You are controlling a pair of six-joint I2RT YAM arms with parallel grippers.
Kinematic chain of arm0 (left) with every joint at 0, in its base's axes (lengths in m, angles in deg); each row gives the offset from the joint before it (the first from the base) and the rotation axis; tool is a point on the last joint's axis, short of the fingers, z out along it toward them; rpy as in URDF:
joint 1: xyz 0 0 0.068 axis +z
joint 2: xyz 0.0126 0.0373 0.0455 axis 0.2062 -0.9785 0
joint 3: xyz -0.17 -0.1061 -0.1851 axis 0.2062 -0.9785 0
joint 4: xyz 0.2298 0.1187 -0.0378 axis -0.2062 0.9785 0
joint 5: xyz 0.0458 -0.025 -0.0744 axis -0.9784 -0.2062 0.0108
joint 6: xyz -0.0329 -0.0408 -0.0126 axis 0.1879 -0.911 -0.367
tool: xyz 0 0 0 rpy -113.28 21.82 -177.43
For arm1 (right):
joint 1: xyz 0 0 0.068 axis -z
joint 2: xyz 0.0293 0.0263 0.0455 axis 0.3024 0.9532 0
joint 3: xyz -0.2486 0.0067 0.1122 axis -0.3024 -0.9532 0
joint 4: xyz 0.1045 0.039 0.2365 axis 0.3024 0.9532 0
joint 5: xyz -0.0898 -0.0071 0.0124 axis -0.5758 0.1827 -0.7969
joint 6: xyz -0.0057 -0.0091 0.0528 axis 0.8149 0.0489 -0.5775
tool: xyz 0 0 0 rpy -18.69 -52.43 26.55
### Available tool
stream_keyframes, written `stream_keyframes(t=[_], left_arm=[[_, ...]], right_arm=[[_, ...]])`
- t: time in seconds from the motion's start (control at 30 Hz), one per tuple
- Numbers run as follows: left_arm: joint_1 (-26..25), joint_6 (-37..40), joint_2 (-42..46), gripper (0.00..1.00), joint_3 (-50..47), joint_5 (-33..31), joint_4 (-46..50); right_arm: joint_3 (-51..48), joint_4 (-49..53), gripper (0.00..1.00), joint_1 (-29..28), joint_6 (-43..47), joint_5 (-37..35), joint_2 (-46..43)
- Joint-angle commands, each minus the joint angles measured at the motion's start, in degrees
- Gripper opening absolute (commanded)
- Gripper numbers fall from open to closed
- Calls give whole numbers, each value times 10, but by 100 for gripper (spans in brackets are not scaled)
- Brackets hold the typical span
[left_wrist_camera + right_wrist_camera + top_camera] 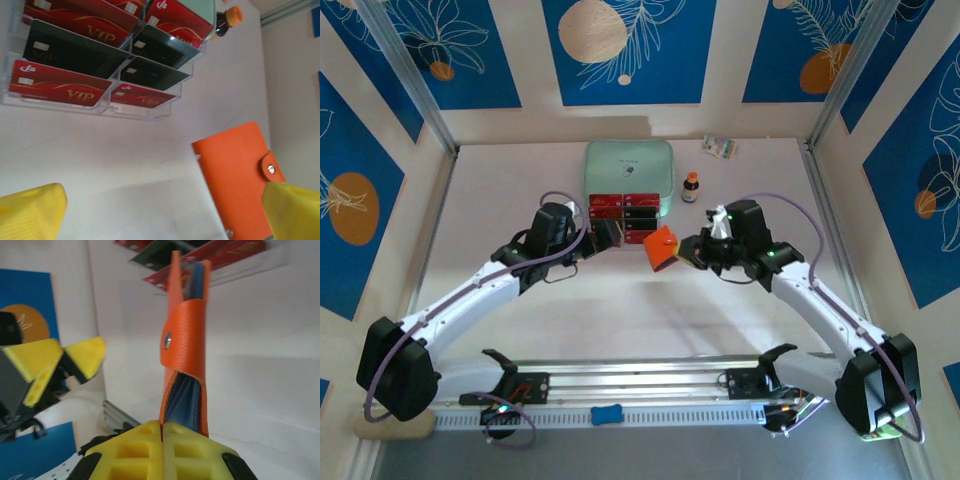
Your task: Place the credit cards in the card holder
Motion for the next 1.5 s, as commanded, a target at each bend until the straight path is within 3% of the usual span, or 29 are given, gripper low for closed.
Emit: stream_keyframes(t=[0.0, 0.37, 0.77, 0.97, 1.27, 1.47], left_arm=[[4, -70, 2, 100, -24, 24, -101], [4, -161, -7, 100, -60, -9, -224], [1, -230, -31, 99, -82, -30, -296], [-3, -247, -46, 89, -82, -33, -343], [-5, -250, -47, 61, -83, -36, -377], [-6, -251, -46, 52, -88, -38, -393]], right_arm=[[33, -97, 0, -27, -54, 34, 23], [68, -195, 0, -68, -120, 41, 72], [65, -248, 0, -81, -166, 47, 85], [62, -258, 0, -83, -174, 49, 85], [45, -270, 0, -85, -183, 44, 86], [40, -271, 0, -84, -184, 42, 86]])
